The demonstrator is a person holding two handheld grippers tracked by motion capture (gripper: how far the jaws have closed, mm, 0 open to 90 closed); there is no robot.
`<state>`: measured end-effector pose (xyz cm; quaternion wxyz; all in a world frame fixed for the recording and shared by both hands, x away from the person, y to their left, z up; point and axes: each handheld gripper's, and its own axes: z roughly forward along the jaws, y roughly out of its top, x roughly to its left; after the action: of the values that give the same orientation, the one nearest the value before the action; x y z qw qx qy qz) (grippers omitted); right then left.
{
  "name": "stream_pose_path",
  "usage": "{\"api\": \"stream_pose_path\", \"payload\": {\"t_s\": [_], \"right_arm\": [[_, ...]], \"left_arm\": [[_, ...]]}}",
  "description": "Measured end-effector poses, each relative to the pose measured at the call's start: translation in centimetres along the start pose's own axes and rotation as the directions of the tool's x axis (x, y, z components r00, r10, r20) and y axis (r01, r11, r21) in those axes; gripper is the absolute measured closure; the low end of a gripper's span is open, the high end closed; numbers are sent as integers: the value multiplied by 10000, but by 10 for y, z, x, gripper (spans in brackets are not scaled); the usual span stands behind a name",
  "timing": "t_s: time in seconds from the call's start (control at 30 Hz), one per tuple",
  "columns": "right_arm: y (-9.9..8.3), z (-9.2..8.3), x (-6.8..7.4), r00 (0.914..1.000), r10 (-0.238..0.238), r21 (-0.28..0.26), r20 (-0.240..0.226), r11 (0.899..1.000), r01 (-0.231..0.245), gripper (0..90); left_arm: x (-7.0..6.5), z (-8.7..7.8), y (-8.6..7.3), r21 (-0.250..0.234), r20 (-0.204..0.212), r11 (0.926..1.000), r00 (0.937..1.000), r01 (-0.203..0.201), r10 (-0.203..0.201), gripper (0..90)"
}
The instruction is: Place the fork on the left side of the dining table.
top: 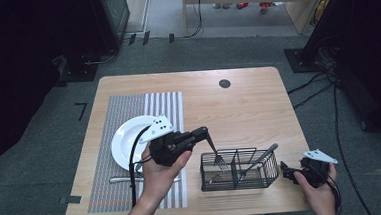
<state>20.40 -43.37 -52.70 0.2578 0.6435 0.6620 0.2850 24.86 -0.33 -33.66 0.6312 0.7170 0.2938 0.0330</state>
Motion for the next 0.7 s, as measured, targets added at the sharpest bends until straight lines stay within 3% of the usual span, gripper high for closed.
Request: {"api": "stream_pose_path", "payload": {"t_s": [0.33, 0.43, 0.7], "right_arm": [[0, 0, 0, 10000, 8, -5, -2, 10000, -8, 0], [0, 0, 0, 10000, 9, -4, -1, 10000, -9, 0], [0, 0, 0, 10000, 5, 2, -2, 10000, -5, 0]], "left_arm": [[-2, -21, 23, -676, 85, 9977, 9999, 89, -84, 894], [0, -28, 31, -976, 305, 9948, 9992, 303, -274, 894], [5, -38, 45, -1361, 121, 9903, 9996, 271, -257, 895]]}}
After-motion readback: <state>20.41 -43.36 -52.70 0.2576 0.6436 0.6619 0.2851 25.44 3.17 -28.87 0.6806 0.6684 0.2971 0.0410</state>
